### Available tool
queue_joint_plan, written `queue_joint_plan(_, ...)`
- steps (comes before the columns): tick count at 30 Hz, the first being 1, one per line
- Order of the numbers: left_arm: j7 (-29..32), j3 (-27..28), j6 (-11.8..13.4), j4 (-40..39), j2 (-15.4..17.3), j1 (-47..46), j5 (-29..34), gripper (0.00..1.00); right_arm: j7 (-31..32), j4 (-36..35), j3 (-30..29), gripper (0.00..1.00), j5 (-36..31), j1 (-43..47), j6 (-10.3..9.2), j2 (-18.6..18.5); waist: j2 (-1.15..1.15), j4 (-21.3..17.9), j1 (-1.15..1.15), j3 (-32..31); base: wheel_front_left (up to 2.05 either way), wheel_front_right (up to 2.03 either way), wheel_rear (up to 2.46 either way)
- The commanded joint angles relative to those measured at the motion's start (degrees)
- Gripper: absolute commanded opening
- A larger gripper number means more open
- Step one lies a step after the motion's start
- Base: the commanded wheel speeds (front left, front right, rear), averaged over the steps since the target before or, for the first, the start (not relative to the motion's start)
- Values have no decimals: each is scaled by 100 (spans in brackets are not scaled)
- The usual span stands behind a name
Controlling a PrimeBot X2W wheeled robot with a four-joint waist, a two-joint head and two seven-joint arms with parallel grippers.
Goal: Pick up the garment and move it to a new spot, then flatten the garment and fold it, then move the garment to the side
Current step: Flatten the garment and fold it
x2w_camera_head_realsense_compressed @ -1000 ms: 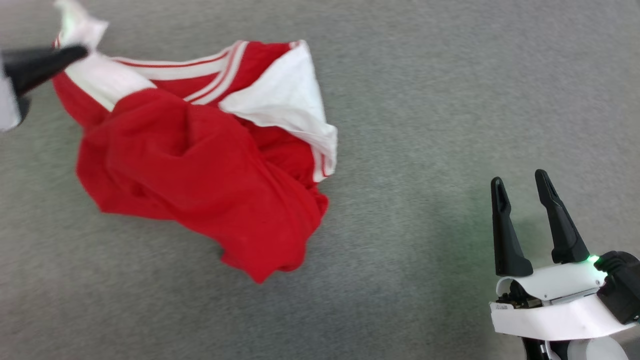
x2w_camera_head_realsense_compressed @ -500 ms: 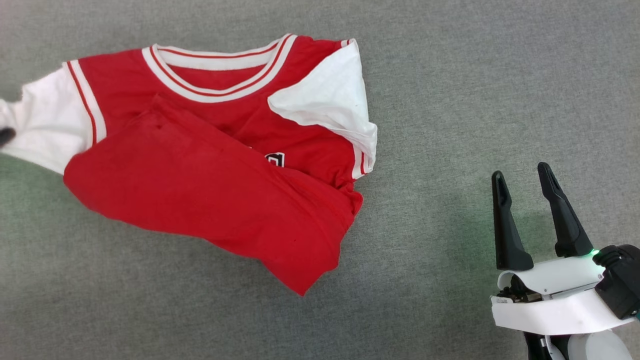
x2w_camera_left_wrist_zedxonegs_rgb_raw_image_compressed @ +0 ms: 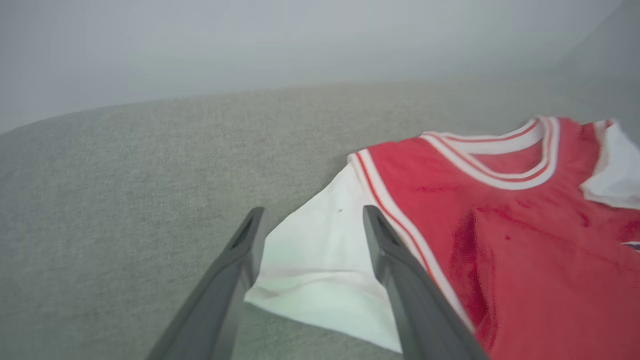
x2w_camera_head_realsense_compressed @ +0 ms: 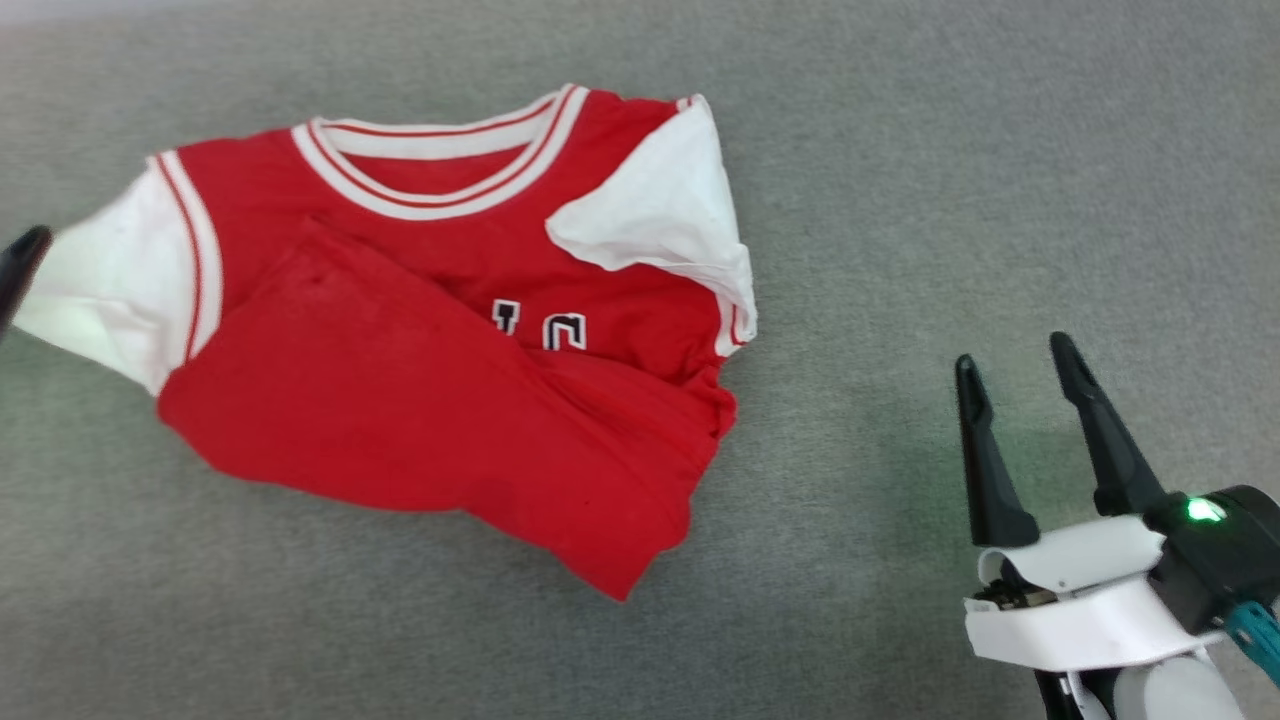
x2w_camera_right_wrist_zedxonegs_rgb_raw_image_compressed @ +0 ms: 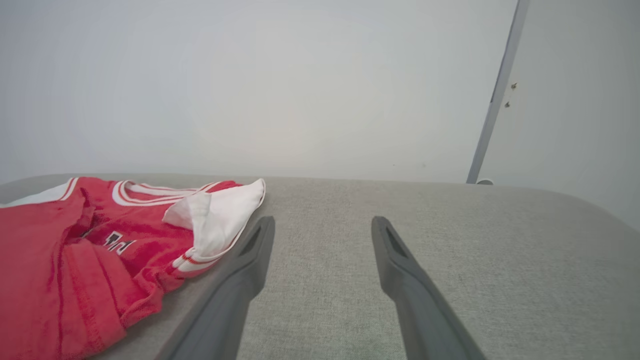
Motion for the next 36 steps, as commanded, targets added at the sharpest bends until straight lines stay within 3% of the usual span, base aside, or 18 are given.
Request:
queue_joint_plan(1, -242, 31, 8, -61, -51, 150, -54, 100, 52, 55, 24, 100, -66, -81, -8, 0, 0, 198, 0, -188, 0, 0, 0)
queue_joint_plan(4, -903, 111, 8, -304, -125, 429, -146, 100, 373, 160, 83, 100, -255, -218, -8, 2, 0, 425, 0, -373, 0, 0, 0)
queue_joint_plan(6, -1132, 294, 8, -447, -260, 762, -18, 100, 921, 185, 177, 100, -450, -387, -8, 3, 0, 676, 0, -538, 0, 0, 0)
queue_joint_plan(10, -1140, 1413, 7, -522, -733, 1477, 419, 100, 1824, 155, 346, 100, -721, -733, -8, 1, 0, 1006, 0, -689, 0, 0, 0)
queue_joint_plan(16, -1140, 3628, 7, -687, -1780, 3136, 2252, 100, 3522, 343, 691, 100, -1001, -1440, -8, -60, 0, 1473, 0, -802, 0, 0, 0)
queue_joint_plan(22, -1141, 5406, 7, -1460, -2819, 4687, 3835, 100, 5480, 687, 1154, 100, -414, -2288, -8, -595, 0, 1784, 0, -773, 0, 0, 0)
queue_joint_plan(25, -1142, 5900, 7, -1845, -3145, 5212, 4165, 100, 6475, 720, 1249, 100, -40, -2661, -9, -972, 0, 1888, 0, -742, 0, 0, 0)
queue_joint_plan(29, -1141, 6196, 7, -2138, -3346, 5607, 4295, 100, 7390, 646, 1264, 100, 359, -2981, -8, -1391, 0, 2004, 0, -685, 0, 0, 0)
queue_joint_plan(32, -1141, 6316, 7, -2236, -3405, 5718, 4250, 100, 7710, 628, 1373, 100, 548, -3114, -8, -1617, 0, 2053, 0, -621, 0, 0, 0)
queue_joint_plan(36, -1141, 6420, 7, -2313, -3438, 5776, 4158, 100, 7948, 582, 1482, 100, 507, -3135, -8, -1607, 0, 2070, 0, -513, 0, 0, 0)
